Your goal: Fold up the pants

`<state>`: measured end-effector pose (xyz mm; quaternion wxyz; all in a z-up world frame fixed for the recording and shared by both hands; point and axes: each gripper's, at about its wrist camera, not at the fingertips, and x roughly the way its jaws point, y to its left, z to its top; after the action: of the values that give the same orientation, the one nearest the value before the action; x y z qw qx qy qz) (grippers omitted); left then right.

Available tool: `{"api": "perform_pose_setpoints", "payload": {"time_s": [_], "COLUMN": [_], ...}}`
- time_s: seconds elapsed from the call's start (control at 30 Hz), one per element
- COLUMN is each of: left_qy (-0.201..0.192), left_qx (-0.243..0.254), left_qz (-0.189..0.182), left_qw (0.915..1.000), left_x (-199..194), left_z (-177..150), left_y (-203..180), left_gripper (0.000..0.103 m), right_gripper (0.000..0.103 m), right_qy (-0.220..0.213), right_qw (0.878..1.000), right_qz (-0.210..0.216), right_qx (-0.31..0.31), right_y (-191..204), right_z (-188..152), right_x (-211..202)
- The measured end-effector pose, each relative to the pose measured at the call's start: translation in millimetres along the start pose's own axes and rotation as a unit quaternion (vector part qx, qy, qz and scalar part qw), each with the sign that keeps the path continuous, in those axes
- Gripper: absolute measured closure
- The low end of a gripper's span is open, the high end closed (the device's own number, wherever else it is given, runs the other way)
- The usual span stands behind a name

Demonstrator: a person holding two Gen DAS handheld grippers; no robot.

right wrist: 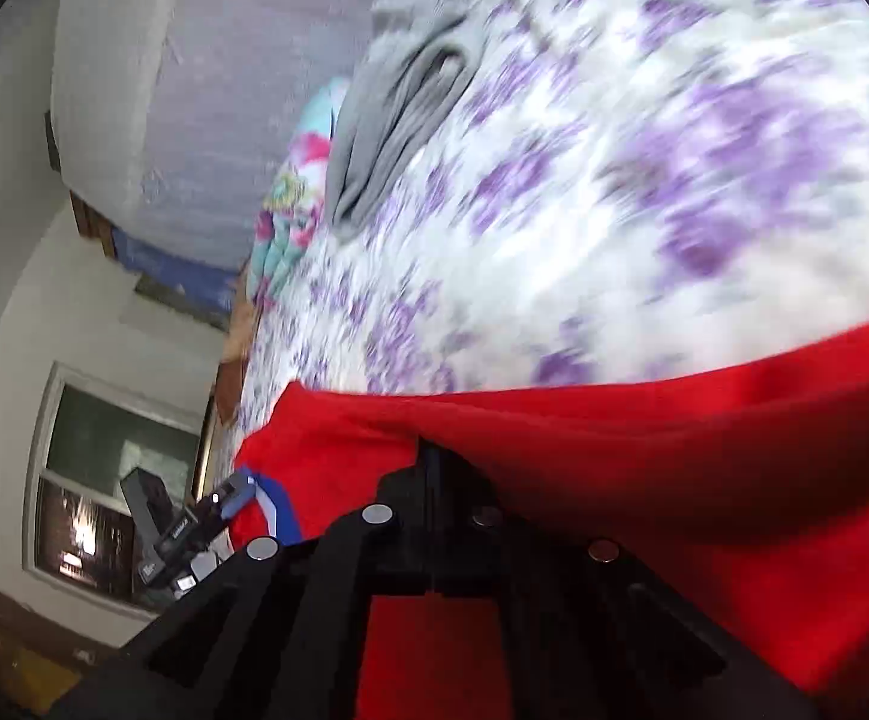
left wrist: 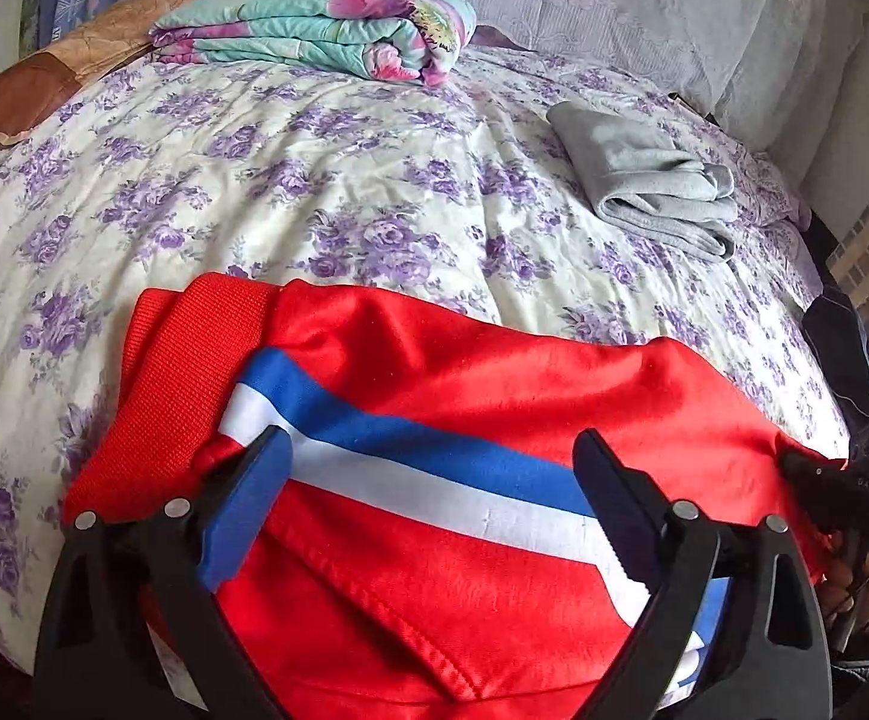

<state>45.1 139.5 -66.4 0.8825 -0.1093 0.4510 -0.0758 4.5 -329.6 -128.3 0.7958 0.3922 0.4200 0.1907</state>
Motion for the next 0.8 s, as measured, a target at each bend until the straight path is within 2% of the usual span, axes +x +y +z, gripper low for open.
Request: {"api": "perform_pose_setpoints", "payload": {"time_s": [0.03,0.07,0.1,0.13,0.17,0.2,0.23,0.27,0.3,0.43,0.5,0.6,0.63,0.7,0.73,0.8], "left_qy": [-0.001,-0.001,-0.001,0.000,-0.001,-0.003,-0.004,-0.003,-0.001,0.010,0.019,0.024,0.023,0.018,0.014,0.007], "left_qx": [-0.002,-0.007,-0.013,-0.018,-0.024,-0.030,-0.037,-0.046,-0.052,-0.053,-0.048,-0.056,-0.063,-0.078,-0.083,-0.089], "left_qz": [-0.004,-0.007,-0.009,-0.010,-0.016,-0.028,-0.041,-0.055,-0.068,-0.093,-0.095,-0.092,-0.094,-0.096,-0.096,-0.094], "left_qw": [1.0000,1.0000,0.9999,0.9998,0.9996,0.9992,0.9985,0.9974,0.9963,0.9942,0.9942,0.9939,0.9933,0.9921,0.9918,0.9916], "left_x": [-1,-2,-6,-9,-14,-20,-24,-28,-30,-31,-29,-29,-30,-35,-38,-46], "left_z": [0,0,-1,-1,-1,-2,-5,-7,-9,-20,-24,-30,-31,-33,-34,-36], "left_y": [1,2,3,1,-1,-3,-6,-8,-11,-24,-28,-25,-21,-12,-9,-2], "left_gripper": [0.011,0.011,0.011,0.010,0.010,0.009,0.009,0.009,0.009,0.009,0.009,0.009,0.009,0.009,0.009,0.009], "right_gripper": [0.097,0.091,0.067,0.055,0.055,0.049,0.038,0.034,0.034,0.034,0.034,0.037,0.048,0.075,0.076,0.077], "right_qy": [-0.019,-0.044,-0.080,-0.119,-0.152,-0.177,-0.210,-0.234,-0.242,-0.217,-0.225,-0.252,-0.259,-0.248,-0.249,-0.260], "right_qw": [1.000,0.998,0.995,0.989,0.983,0.977,0.967,0.959,0.958,0.971,0.970,0.963,0.960,0.963,0.962,0.948], "right_qz": [-0.014,-0.030,-0.039,-0.048,-0.055,-0.075,-0.105,-0.124,-0.133,-0.104,-0.091,-0.095,-0.103,-0.102,-0.105,-0.163], "right_qx": [-0.015,-0.029,-0.051,-0.068,-0.083,-0.095,-0.100,-0.096,-0.080,-0.006,-0.003,-0.023,-0.035,-0.035,-0.036,-0.087], "right_y": [-1,0,4,7,9,13,14,11,2,-41,-51,-54,-50,-48,-44,-16], "right_z": [-2,-6,-14,-24,-35,-46,-61,-72,-81,-90,-85,-78,-74,-65,-64,-65], "right_x": [-20,-42,-69,-94,-119,-141,-159,-173,-182,-174,-163,-157,-155,-151,-152,-153]}}
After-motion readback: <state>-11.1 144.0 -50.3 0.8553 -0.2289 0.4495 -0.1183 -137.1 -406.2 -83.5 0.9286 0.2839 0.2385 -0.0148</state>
